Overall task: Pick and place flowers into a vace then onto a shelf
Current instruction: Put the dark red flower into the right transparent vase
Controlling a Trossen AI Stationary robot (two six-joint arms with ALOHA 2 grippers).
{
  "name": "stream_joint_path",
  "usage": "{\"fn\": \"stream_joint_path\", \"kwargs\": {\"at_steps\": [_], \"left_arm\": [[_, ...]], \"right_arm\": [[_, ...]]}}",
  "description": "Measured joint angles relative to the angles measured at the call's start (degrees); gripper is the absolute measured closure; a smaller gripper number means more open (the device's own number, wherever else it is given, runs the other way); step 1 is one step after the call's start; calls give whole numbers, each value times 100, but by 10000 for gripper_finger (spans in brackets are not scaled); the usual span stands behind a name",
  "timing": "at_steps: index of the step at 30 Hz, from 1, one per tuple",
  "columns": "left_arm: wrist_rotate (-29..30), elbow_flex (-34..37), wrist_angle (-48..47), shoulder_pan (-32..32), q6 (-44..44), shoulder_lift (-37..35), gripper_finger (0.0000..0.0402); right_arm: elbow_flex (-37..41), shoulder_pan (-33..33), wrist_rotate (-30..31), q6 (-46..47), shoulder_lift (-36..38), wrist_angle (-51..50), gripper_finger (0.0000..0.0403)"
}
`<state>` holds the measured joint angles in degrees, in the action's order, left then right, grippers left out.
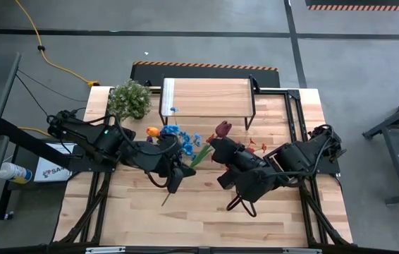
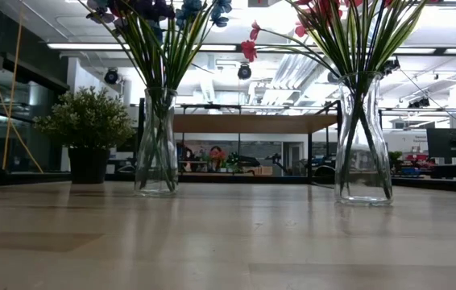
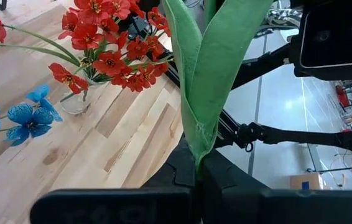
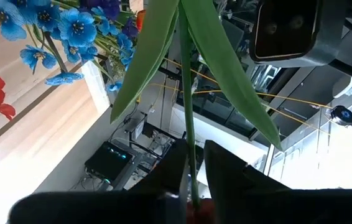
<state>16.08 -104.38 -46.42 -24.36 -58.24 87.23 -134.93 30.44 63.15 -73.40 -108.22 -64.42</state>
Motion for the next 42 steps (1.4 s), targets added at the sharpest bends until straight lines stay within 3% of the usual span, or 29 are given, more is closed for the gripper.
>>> {"fn": "stream_joint_path", "kwargs": {"at_steps": [11, 19, 29, 35, 38, 42], "left_arm": [[224, 0, -5, 2, 103, 1, 370], [488, 0, 248, 0, 387, -1, 370], [1050, -2, 1245, 0, 1596, -3, 370], [1205, -2, 2278, 0, 2677, -5, 370], [1217, -4, 2733, 0, 3205, -5, 370], [1217, -4, 3234, 0, 3857, -5, 370]], "right_arm": [[-1, 242, -64, 481, 0, -341, 287], [-2, 516, 422, 1660, 6, -1360, 278], [-2, 907, 1162, 3266, 296, -2504, 278], [-2, 1119, 1706, 4117, 903, -2535, 279], [-2, 1230, 1676, 4744, 1262, -2400, 279], [-2, 1307, 1111, 5699, 1736, -2031, 279]]}}
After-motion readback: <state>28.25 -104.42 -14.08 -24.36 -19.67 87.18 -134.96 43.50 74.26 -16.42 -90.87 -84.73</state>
